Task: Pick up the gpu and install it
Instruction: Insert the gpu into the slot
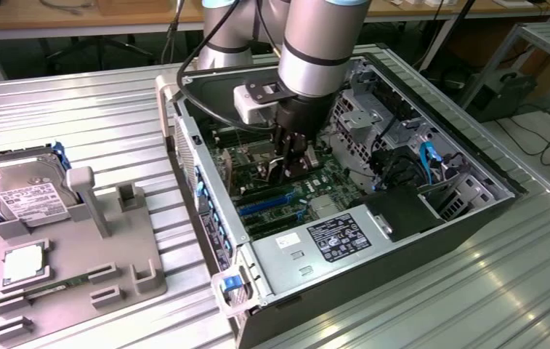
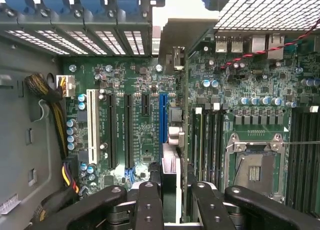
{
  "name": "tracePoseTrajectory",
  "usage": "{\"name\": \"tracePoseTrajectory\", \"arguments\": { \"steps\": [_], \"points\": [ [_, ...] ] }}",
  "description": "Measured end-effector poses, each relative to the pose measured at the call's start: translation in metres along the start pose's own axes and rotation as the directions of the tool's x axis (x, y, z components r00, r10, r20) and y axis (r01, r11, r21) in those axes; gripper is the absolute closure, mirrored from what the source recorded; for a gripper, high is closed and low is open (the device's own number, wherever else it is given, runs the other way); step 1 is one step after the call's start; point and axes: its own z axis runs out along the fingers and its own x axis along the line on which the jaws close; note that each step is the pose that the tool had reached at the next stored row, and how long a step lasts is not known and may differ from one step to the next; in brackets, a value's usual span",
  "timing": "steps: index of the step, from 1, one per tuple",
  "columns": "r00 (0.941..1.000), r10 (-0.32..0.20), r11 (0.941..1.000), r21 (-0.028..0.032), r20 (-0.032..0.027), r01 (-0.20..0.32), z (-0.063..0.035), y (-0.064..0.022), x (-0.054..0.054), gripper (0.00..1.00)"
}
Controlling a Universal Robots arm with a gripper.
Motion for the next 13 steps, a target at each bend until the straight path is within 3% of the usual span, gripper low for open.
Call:
{"name": "tracePoseTrajectory", "arguments": {
  "steps": [6, 13],
  "points": [
    [1.0, 0.0, 1.0, 0.0, -0.0001, 0.0, 0.0011, 0.0001, 0.0066, 0.72],
    [1.0, 0.0, 1.0, 0.0, -0.0001, 0.0, 0.0093, 0.0045, 0.0081, 0.72]
  ]
}}
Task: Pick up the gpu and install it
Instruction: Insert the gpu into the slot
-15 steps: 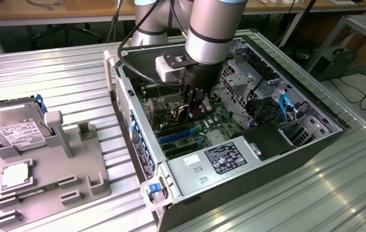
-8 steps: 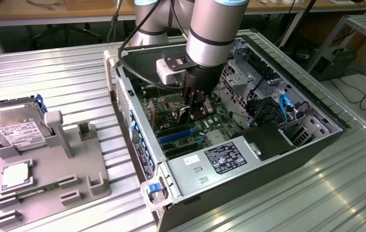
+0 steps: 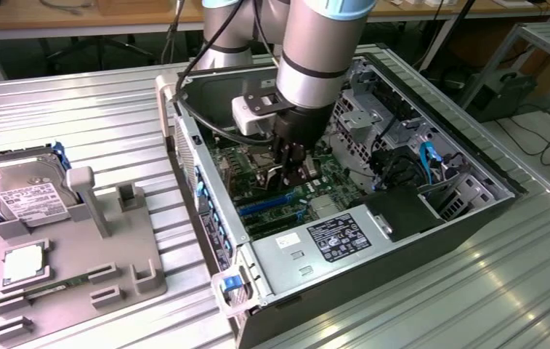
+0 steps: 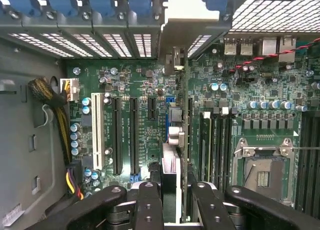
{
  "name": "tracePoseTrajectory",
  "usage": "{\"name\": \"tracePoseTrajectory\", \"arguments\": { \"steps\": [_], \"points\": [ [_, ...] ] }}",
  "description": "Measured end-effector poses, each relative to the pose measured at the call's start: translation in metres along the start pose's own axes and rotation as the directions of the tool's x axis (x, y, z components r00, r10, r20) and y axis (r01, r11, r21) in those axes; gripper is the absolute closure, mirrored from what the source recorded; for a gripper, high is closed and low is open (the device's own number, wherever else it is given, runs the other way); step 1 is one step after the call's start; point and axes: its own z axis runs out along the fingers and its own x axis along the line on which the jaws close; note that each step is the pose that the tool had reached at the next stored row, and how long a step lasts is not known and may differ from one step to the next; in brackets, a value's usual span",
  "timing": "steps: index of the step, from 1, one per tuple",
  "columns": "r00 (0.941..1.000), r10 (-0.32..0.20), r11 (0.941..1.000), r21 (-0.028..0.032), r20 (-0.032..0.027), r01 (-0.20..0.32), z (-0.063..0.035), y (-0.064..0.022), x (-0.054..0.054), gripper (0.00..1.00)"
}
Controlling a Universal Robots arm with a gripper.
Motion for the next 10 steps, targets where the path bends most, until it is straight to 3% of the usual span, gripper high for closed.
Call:
{"name": "tracePoseTrajectory", "arguments": {
  "steps": [10],
  "points": [
    [1.0, 0.0, 1.0, 0.0001, -0.0006, 0.0, 0.011, 0.0038, 0.001, 0.72]
  ]
}}
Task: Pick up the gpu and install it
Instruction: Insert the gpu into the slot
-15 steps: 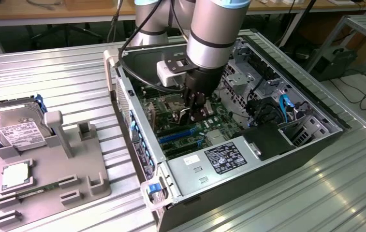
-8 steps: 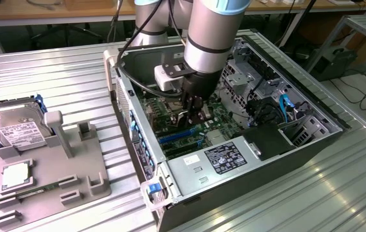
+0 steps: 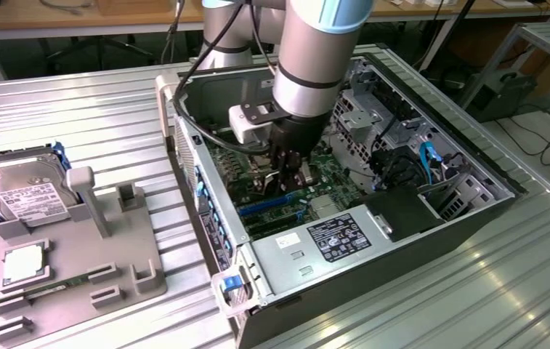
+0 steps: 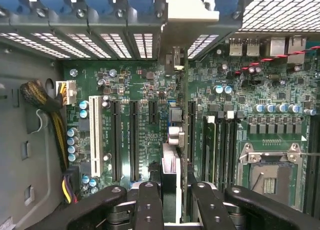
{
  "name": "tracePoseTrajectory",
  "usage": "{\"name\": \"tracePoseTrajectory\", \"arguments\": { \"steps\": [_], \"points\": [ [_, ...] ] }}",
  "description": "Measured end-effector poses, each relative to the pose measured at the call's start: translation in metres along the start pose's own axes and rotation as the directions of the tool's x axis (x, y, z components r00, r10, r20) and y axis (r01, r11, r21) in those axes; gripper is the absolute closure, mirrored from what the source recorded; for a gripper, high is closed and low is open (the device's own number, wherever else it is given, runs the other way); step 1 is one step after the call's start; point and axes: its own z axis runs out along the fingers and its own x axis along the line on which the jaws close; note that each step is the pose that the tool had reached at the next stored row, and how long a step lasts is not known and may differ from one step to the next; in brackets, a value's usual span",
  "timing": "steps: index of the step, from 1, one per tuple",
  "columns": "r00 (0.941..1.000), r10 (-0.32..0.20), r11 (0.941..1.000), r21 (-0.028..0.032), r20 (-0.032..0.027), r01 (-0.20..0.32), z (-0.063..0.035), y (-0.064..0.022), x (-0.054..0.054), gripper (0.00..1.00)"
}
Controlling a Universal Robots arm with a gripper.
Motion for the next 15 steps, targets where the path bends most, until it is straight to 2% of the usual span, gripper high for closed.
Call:
{"name": "tracePoseTrajectory", "arguments": {
  "steps": [5, 11, 15],
  "points": [
    [1.0, 0.0, 1.0, 0.0001, 0.0002, 0.0, 0.0026, 0.0051, 0.0, 0.72],
    [1.0, 0.0, 1.0, 0.0, 0.0, 0.0, 0.0149, 0.0075, 0.0, 0.72],
    [1.0, 0.0, 1.0, -0.0004, -0.0003, 0.0, 0.0174, 0.0077, 0.0, 0.72]
  ]
}}
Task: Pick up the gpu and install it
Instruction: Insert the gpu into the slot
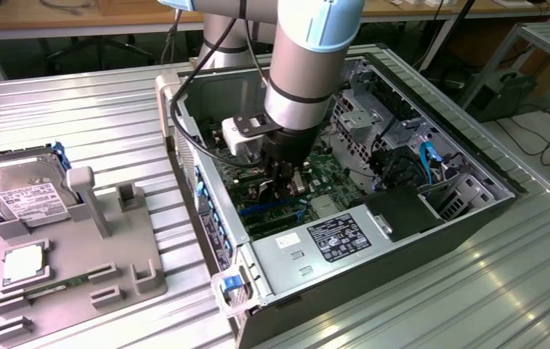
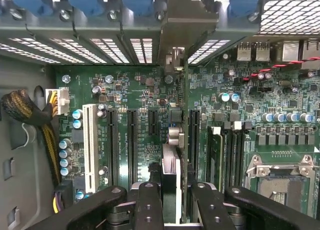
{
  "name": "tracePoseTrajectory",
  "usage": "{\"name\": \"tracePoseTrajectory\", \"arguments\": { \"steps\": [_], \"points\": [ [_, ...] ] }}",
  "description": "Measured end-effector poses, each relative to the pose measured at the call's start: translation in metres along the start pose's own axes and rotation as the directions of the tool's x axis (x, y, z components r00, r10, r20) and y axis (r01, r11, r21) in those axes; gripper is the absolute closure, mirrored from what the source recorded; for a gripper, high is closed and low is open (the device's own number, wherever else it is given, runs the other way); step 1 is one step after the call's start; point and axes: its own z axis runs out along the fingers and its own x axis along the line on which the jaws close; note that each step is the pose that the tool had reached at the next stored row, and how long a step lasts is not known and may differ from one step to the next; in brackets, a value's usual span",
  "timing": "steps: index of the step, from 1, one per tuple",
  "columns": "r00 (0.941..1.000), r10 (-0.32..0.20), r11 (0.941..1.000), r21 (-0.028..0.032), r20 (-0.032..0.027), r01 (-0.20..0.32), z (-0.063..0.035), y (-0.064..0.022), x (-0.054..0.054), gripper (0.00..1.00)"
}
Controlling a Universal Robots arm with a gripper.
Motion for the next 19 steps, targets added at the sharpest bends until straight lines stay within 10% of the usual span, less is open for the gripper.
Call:
{"name": "tracePoseTrajectory", "arguments": {
  "steps": [19],
  "points": [
    [1.0, 0.0, 1.0, -0.003, 0.0004, 0.0, 0.0022, -0.0006, 0.0, 0.72]
  ]
}}
